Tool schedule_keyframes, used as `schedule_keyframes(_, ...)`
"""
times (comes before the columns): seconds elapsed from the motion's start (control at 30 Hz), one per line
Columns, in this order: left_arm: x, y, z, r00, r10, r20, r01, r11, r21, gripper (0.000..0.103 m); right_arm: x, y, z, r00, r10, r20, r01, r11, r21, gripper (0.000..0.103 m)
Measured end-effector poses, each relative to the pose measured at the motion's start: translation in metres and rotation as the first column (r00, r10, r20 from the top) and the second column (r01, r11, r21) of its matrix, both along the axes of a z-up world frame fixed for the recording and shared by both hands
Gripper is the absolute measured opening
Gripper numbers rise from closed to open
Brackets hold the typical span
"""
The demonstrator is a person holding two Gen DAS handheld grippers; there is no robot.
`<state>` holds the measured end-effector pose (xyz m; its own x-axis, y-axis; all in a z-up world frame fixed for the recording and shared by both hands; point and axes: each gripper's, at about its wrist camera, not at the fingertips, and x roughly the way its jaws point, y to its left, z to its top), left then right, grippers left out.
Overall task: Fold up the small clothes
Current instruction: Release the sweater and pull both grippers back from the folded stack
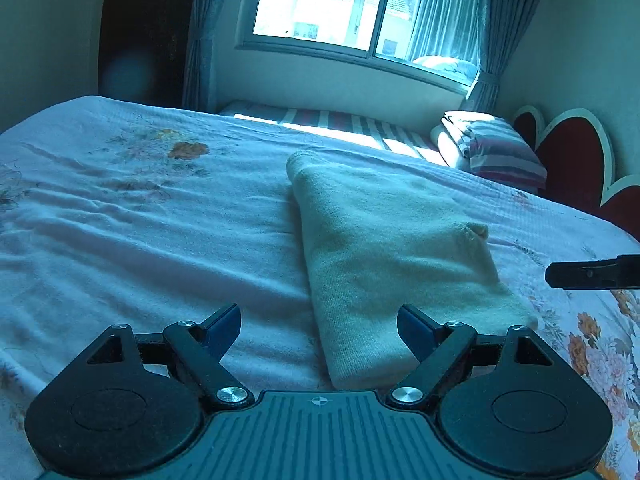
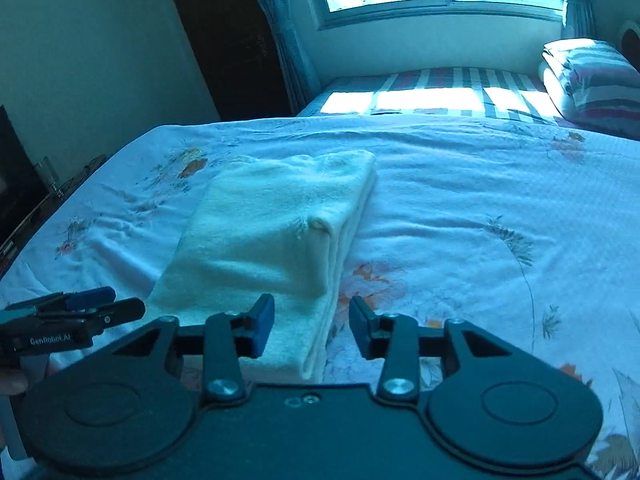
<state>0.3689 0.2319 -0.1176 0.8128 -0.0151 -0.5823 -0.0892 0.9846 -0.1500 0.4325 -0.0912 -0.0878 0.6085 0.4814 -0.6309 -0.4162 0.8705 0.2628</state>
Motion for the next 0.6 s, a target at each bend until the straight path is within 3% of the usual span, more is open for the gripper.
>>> schedule_keyframes(0.03,-0.006,-0.002,0.005,1.0,0.013,-0.008,-0.013,1.0,0.007,0.095,-0.006,-0.003,0.005,1.0,-0.02,0.001,0.02,1.0,0.023,0.077)
schedule_keyframes(0.07,-0.012,-0.004,0.009,1.0,0.02,-0.018,-0.019,1.0,0.015,0.103,-0.014,-0.009,0.011,0.999,-0.046,0.012,0.046,0.998,0.036,0.084)
schedule_keyframes(0.1,-0.018,-0.006,0.012,1.0,0.025,-0.017,-0.025,0.999,0.024,0.103,-0.021,-0.01,0.017,0.998,-0.059,0.024,0.058,0.998,0.036,0.091)
schedule_keyframes(0.23,-0.043,-0.016,0.027,1.0,0.027,0.003,-0.027,0.999,0.031,0.103,-0.042,-0.011,0.032,0.995,-0.077,0.059,0.077,0.997,0.009,0.1)
schedule_keyframes(0.4,-0.07,-0.035,0.056,0.997,0.053,0.061,-0.056,0.997,0.055,0.103,-0.065,-0.016,0.052,0.996,-0.05,0.074,0.048,0.998,0.028,0.102)
schedule_keyframes(0.6,-0.113,-0.068,0.089,0.989,0.071,0.13,-0.081,0.994,0.071,0.103,-0.121,-0.029,0.08,0.981,-0.025,0.192,0.041,0.996,-0.08,0.103)
